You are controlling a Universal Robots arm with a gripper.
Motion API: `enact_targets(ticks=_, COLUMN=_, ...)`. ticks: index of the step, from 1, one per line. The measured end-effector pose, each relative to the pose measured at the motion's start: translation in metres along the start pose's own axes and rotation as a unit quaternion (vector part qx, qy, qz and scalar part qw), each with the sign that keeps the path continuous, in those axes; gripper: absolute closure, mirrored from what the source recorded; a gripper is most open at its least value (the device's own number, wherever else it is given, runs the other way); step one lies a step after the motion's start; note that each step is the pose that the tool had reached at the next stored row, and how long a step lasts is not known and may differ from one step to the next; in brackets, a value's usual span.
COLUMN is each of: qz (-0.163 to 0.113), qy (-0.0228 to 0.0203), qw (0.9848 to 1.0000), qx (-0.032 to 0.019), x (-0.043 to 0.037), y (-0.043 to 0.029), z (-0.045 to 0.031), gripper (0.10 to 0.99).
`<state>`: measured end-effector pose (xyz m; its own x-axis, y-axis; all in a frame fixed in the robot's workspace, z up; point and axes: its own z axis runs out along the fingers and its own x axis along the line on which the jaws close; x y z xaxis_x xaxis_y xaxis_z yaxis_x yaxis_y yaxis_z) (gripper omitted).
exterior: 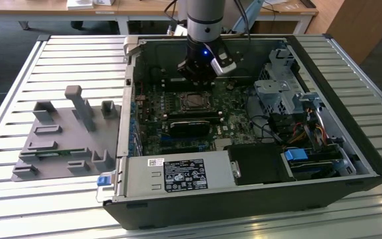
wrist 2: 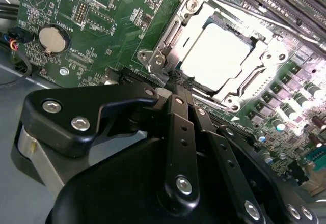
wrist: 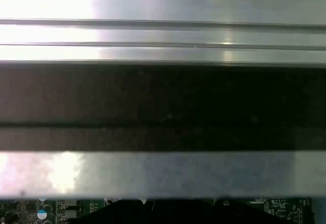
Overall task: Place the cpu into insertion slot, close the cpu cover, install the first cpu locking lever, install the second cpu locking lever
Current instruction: 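Install the second cpu locking lever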
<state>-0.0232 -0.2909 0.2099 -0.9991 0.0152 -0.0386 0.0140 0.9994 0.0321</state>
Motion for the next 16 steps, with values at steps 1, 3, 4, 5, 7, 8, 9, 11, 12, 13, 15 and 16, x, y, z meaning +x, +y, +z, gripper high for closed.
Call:
enact_targets(ticks=1, qz=0.000, qy=0.0000, qw=1.0000, qx=0.0000, x=0.0000, y=-0.0007, z=0.0000, gripper=0.980)
enact_targets(ticks=3, qz=0.000, qy=0.0000, qw=1.0000, qx=0.0001, x=0.0000, y=-0.0016, z=0.0000, gripper=0.980)
enact_targets(ticks=4, qz=0.000, qy=-0.0001, qw=1.0000, qx=0.0001, x=0.0000, y=-0.0017, z=0.0000, gripper=0.980)
enact_targets(ticks=5, qz=0.000, qy=0.0000, qw=1.0000, qx=0.0002, x=0.0000, y=-0.0018, z=-0.0004, gripper=0.980)
enact_targets(ticks=7, qz=0.000, qy=0.0000, qw=1.0000, qx=0.0002, x=-0.0001, y=-0.0017, z=-0.0020, gripper=0.980)
enact_targets(ticks=8, qz=0.000, qy=0.0000, qw=1.0000, qx=0.0001, x=-0.0001, y=-0.0017, z=-0.0031, gripper=0.980)
enact_targets(ticks=9, qz=0.000, qy=0.0000, qw=1.0000, qx=0.0002, x=-0.0002, y=-0.0016, z=-0.0044, gripper=0.980)
enact_targets(ticks=11, qz=0.000, qy=-0.0001, qw=1.0000, qx=0.0001, x=-0.0004, y=-0.0015, z=-0.0081, gripper=0.980)
enact_targets(ticks=12, qz=0.000, qy=0.0000, qw=1.0000, qx=0.0001, x=-0.0004, y=-0.0015, z=-0.0101, gripper=0.980)
enact_targets(ticks=13, qz=0.000, qy=0.0000, qw=1.0000, qx=0.0001, x=-0.0005, y=-0.0014, z=-0.0122, gripper=0.980)
enact_targets(ticks=15, qz=0.000, qy=0.0000, qw=1.0000, qx=0.0002, x=-0.0007, y=-0.0013, z=-0.0167, gripper=0.980)
enact_targets(ticks=16, qz=0.000, qy=0.0001, qw=1.0000, qx=0.0002, x=-0.0007, y=-0.0012, z=-0.0190, gripper=0.980)
